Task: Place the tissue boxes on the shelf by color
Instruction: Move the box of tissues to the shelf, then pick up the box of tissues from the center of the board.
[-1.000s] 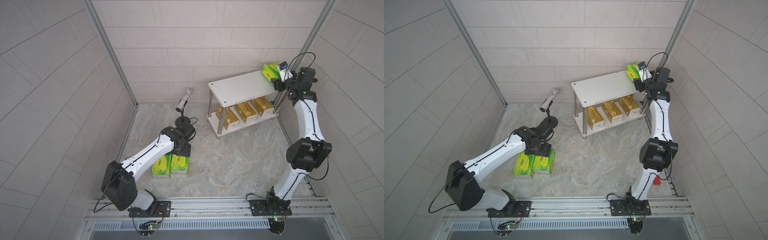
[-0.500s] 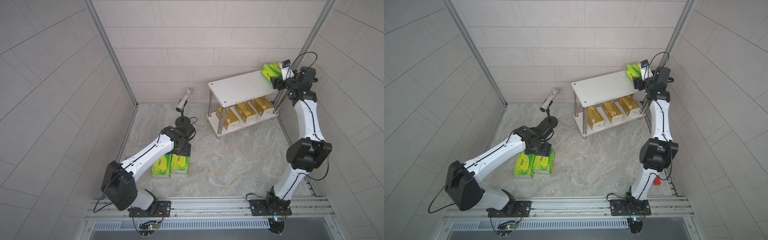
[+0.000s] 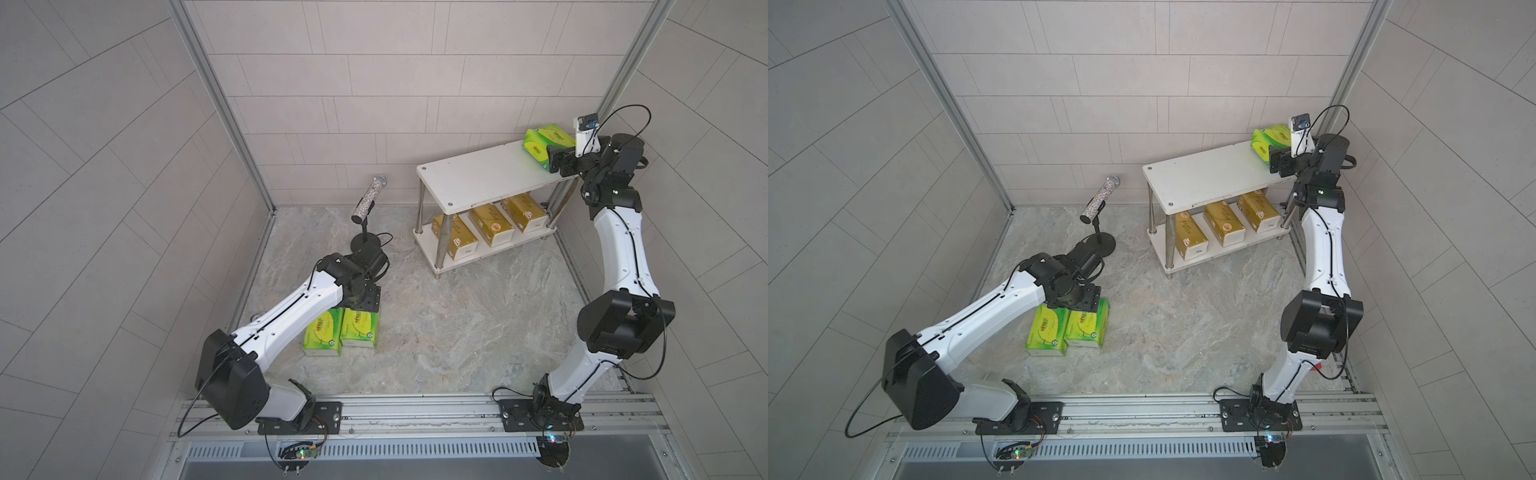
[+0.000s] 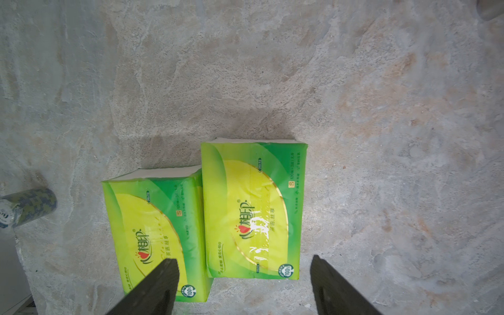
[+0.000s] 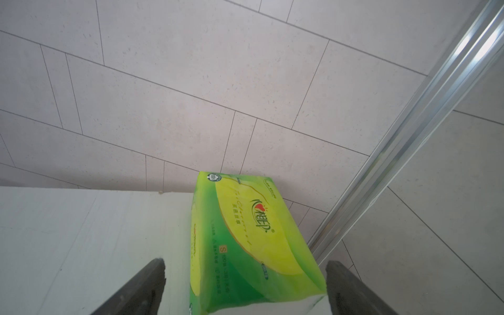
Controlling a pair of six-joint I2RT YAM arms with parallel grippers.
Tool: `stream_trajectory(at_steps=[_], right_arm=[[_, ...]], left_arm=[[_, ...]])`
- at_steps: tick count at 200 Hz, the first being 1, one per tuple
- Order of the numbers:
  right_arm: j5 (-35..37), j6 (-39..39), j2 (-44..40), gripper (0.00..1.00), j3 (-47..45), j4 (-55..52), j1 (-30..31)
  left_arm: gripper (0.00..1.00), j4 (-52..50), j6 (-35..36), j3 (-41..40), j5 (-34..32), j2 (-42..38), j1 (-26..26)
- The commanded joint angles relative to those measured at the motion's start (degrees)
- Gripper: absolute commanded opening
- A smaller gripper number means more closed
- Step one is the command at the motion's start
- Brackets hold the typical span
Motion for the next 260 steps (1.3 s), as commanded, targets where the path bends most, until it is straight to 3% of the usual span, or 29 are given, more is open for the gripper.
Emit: stream_trajectory(at_steps=[1,24,41,101,159,181,209,260], right_arm=[[2.1,5.1,-4.0,0.97,0.1,2.6,0.0],[6.5,12.5,-6.3,0.98,0.2,-0.5,0.6],[9.9,13.4,-9.1,0.98,-0.9,-5.1,2.9],[19.1,22.1,-25.7,0.99,-13.7,-17.1,8.4],[17.0,28.9,-35.9,0.98,-22.5,-40.5,15.3],[12.7,31.1,-39.7,0.98,-28.2,-46.6,15.9],[7.8,34.3,-45.6,0.97,-39.5,-47.7,19.0],[11.5,39.3,-48.3,0.96,-53.0,-44.0,33.2]], left_arm=[[0.84,-1.6,-0.5,0.7,-1.2,-1.8,0.2],[0.84,-1.9,-0.4,1.0,-2.1,-2.2,0.0],[0.84,-1.8,-0.2,1.4,-2.3,-2.3,-0.1],[0.83,-1.1,0.2,2.3,-3.1,-0.7,-2.3],[0.83,-2.3,-1.9,1.9,-3.9,-0.7,-3.9],[0.83,-3.4,-3.1,1.6,-4.3,-0.9,-5.0],[0.83,-3.9,-4.0,-0.5,-4.5,-1.1,-6.9],[0.84,-3.4,-4.2,-5.6,-6.4,-1.3,-7.1]])
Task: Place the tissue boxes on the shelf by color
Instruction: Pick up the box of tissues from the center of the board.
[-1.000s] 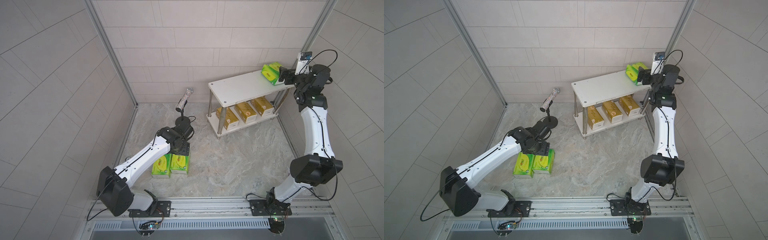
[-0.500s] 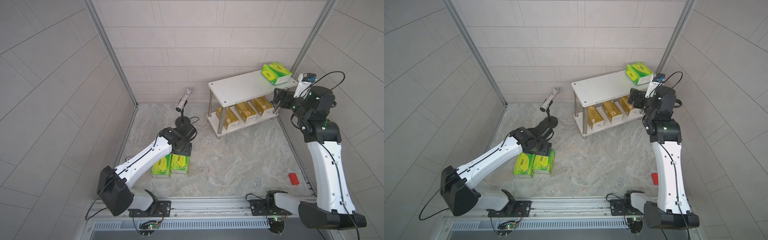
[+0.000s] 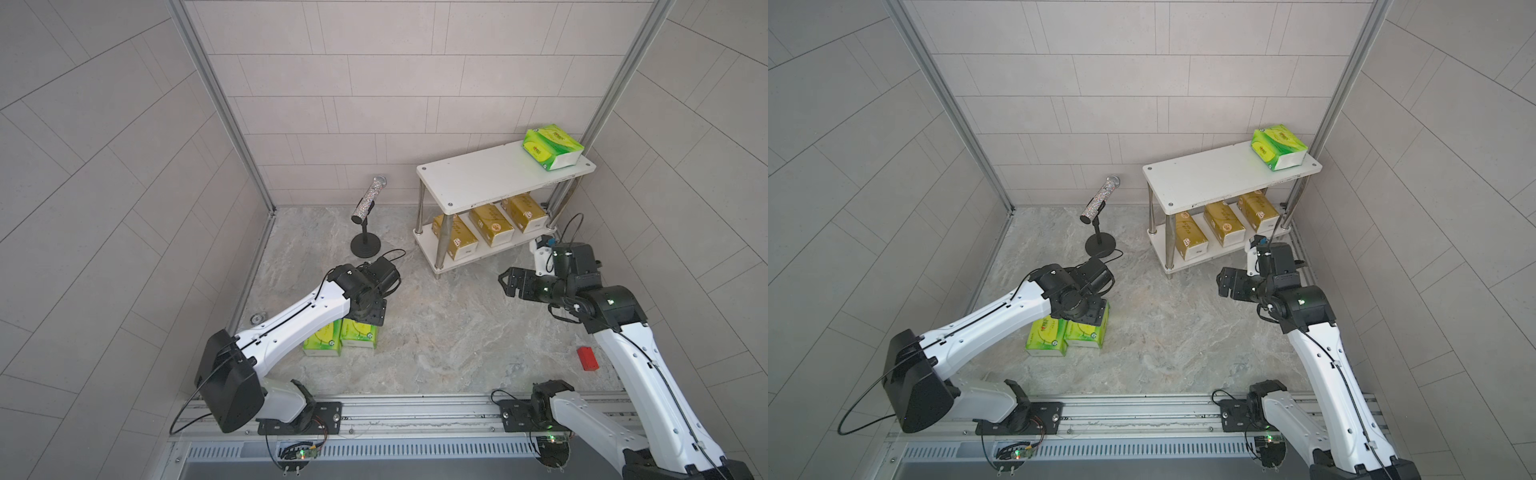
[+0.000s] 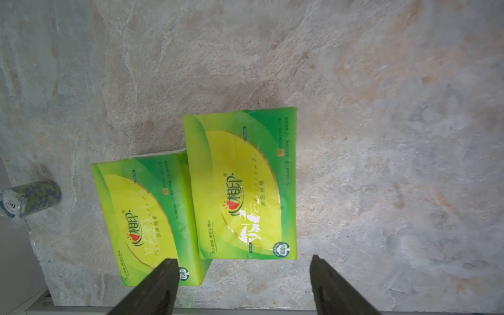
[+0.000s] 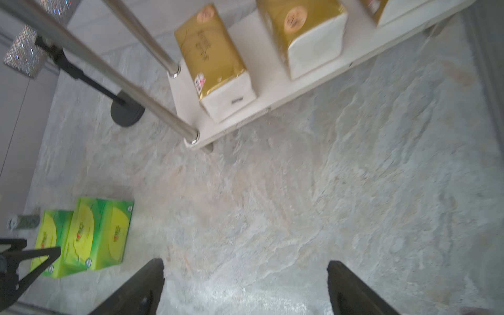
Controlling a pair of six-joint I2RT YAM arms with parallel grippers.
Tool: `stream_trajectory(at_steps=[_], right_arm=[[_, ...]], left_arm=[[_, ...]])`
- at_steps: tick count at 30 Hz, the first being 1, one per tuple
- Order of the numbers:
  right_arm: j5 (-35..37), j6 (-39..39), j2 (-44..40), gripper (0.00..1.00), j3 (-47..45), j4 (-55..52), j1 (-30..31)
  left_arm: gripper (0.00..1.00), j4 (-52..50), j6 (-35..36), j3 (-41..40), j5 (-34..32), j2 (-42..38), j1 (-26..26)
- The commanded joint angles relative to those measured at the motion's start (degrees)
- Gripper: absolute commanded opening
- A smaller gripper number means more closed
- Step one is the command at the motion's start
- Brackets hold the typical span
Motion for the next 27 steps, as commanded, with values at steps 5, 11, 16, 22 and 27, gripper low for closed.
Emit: stream_trajectory(at_steps=[5,11,16,22,27], right_arm=[[4.3,7.2,1.8,0.95,-7.5,5.1,13.6],[6.6,9.6,5.4,0.93,-9.1,9.1,21.3],[6.8,10.1,7.7,0.93,-9.4,10.2,24.5],[6.0,10.7,9.2,0.93,-10.9,11.3,26.0],[4.5,10.9,10.2,0.92,-12.6,12.3,26.3]], left_arm=[[0.87,2.6,1.5,-4.3,-0.5,-0.3,-0.1],[0.88,8.4,1.5,-6.2,0.3,1.1,0.8],[0.88,10.2,1.5,-6.4,-0.6,3.9,1.5],[0.85,14.7,-0.7,-9.3,2.8,6.9,2.6],[0.79,17.1,-5.5,-9.7,5.3,8.9,2.7]])
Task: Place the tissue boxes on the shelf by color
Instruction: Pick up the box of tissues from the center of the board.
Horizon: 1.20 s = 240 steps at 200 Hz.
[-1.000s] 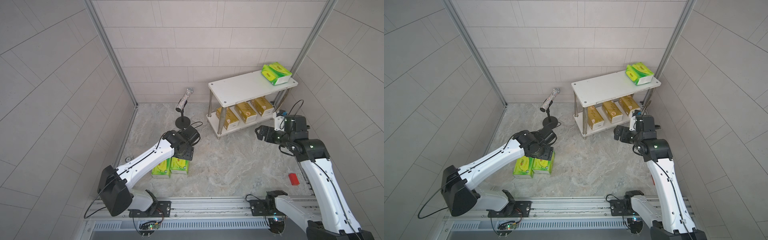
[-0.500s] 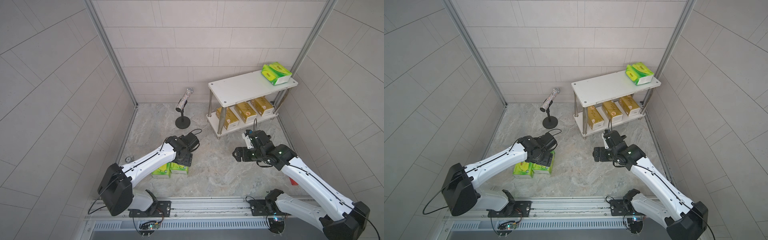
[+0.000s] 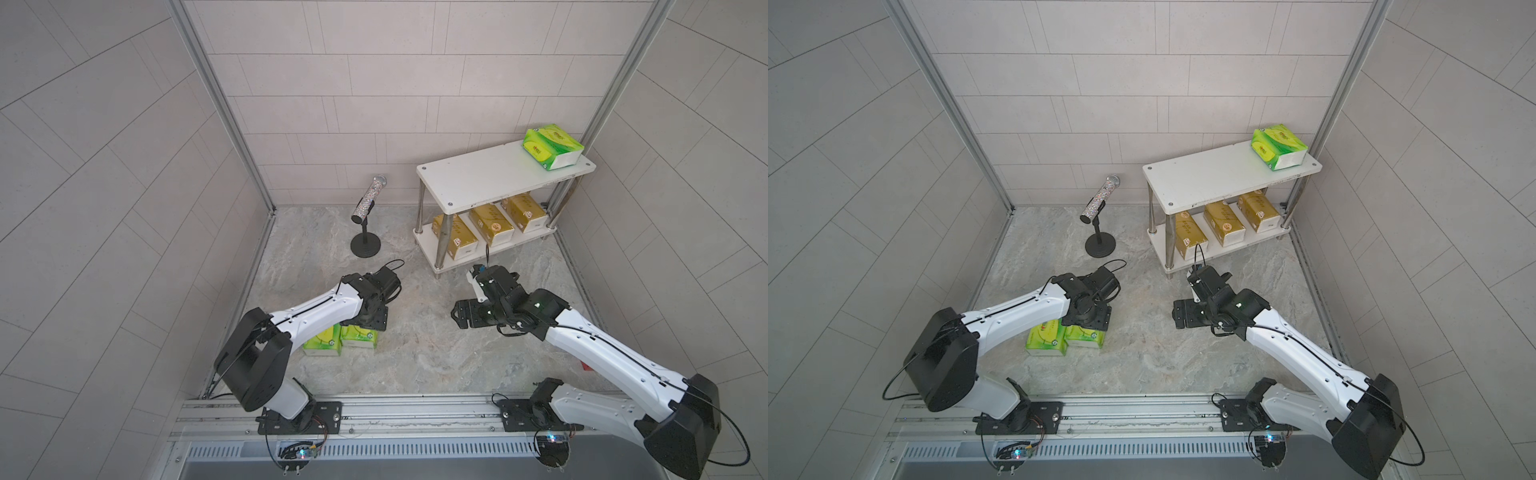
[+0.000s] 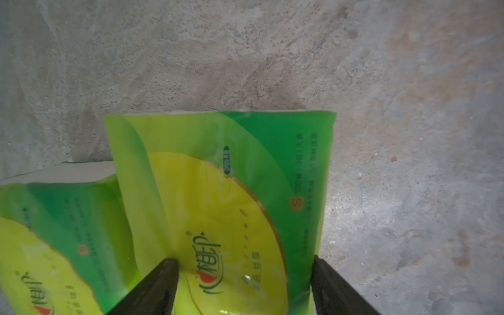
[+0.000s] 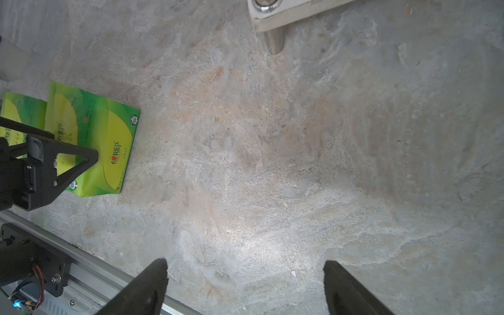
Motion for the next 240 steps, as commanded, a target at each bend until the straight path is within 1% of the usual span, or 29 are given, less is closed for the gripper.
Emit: stream_trajectory(at_steps=[1,13,20,47,69,88,113,134,151,159,173,189,198,221,240], right_arm=[[-0.4,0.7,0.4,0.92,-1.2,0.8,0.4],[-0.5,0.7,0.3,0.92,-1.7,0.9,0.5],[-0.5,0.5,0.3,0.92,-1.9,1.0,0.5],[-0.7,-0.5,0.3,0.93,-2.7,0.7,0.4],[-0.7,-1.5,0.3,0.93,-3.2,0.4,0.3],[-1.1,-2.1,0.5,0.93,-3.3,0.6,-0.1],[-2.3,-3.6,2.0,0.93,-2.2,0.7,-0.1],[-3.0,-4.8,2.9,0.92,-0.8,1.3,0.5],[-3.1,-4.5,3.2,0.92,-0.2,3.1,1.8],[-3.4,-3.7,3.2,0.92,-0.1,4.5,2.6],[-4.4,-1.1,3.3,0.92,-0.2,8.2,4.2],[-4.8,3.4,4.5,0.91,-0.4,13.6,6.2],[-4.8,6.3,5.9,0.88,-0.3,16.8,7.3],[-4.5,13.2,10.8,0.77,0.0,24.2,9.8],[-3.1,16.3,15.2,0.71,0.9,28.2,11.9]], left_arm=[[0.77,2.5,-4.7,-0.6,3.0,2.1,0.1],[0.75,3.3,-5.6,0.0,3.8,3.5,-0.5],[0.74,3.6,-7.8,0.6,4.1,4.4,-0.9],[0.73,5.3,-11.9,3.2,6.8,6.8,-3.3],[0.73,5.5,-14.4,7.0,7.7,7.3,-5.4],[0.74,4.4,-16.1,10.1,8.3,6.0,-5.8],[0.77,-0.6,-15.4,13.5,5.5,1.5,-5.6],[0.79,-4.3,-13.4,13.9,2.7,-3.1,-3.2],[0.80,-4.8,-11.0,11.2,0.2,-6.2,-0.2],[0.80,-3.9,-9.4,9.5,0.2,-7.3,1.5],[0.80,-2.7,-6.8,6.8,1.4,-8.8,4.7],[0.80,-2.3,-3.1,5.1,5.4,-9.7,8.3],[0.80,-1.9,-1.6,4.6,7.7,-10.2,9.8],[0.82,-0.6,-0.1,3.3,11.1,-12.4,10.9],[0.83,0.7,0.3,1.5,13.6,-13.7,10.9]])
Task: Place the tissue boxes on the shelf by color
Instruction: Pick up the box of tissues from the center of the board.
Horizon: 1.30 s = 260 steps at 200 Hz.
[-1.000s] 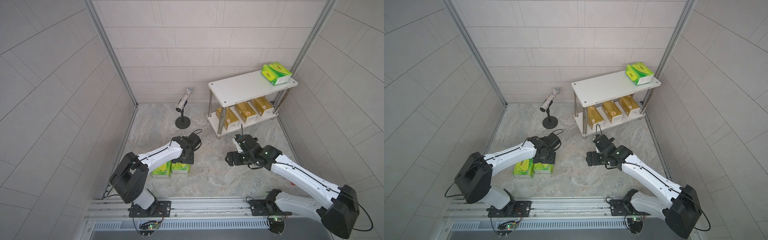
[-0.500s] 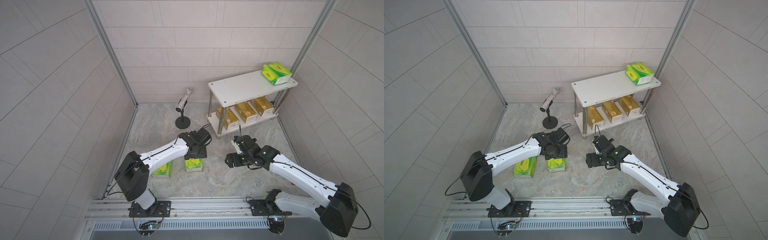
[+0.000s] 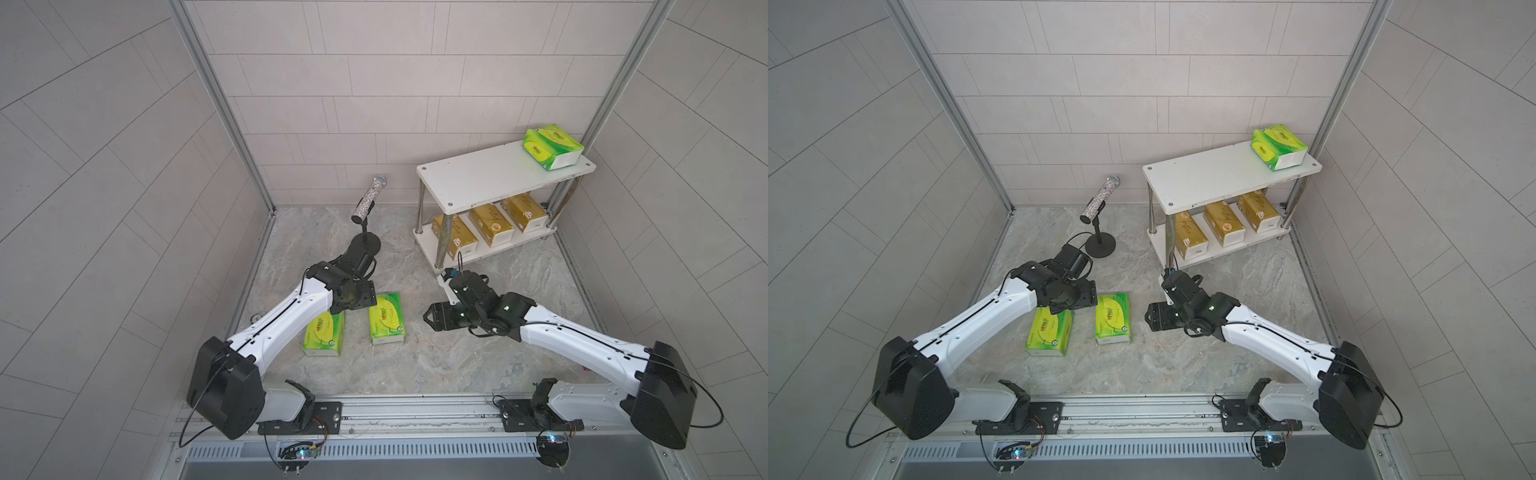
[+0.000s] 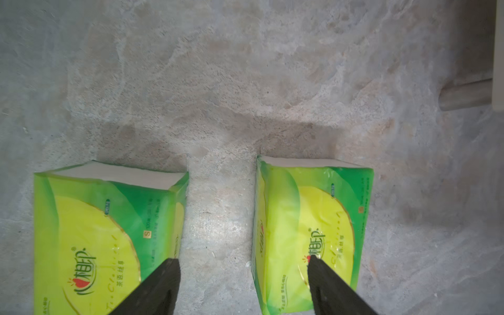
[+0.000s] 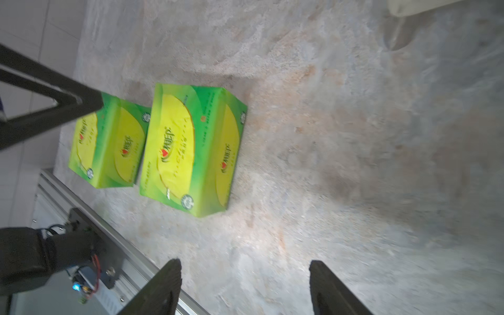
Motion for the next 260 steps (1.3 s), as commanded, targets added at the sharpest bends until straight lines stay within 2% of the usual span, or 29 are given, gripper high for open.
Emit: stream_trajectory(at_steps=[1,44,72,119,176,248,253,260], right_arm=[[1.7,8.1,4.7,0.71,1.6,9.3,2.5],[4.0,16.8,10.7,0.61,-2.2,23.5,3.2],[1.1,16.4,16.3,0.56,-0.3,26.1,3.5],[0.2,16.8,21.7,0.50,0.6,28.1,3.8],[-0.8,19.1,22.8,0.40,-4.9,30.7,3.1],[-3.0,17.9,21.7,0.36,-8.9,29.8,-0.4],[-3.3,17.8,21.6,0.35,-9.2,29.9,-0.8],[-3.7,17.5,21.5,0.35,-9.6,30.2,-1.3]], left_arm=[[0.83,1.7,3.2,-2.0,4.8,-3.1,0.1],[0.84,4.7,2.7,-6.6,6.2,-6.0,0.0],[0.84,8.1,2.7,-9.1,8.0,-6.6,0.0],[0.84,12.4,2.9,-11.2,9.6,-5.3,0.1],[0.85,17.5,3.5,-13.9,12.5,-2.3,0.1],[0.90,25.0,3.5,-15.9,17.1,-0.1,0.2],[0.99,25.2,3.7,-15.8,17.4,0.1,0.1],[1.00,25.3,4.0,-15.7,17.5,0.3,0.1]])
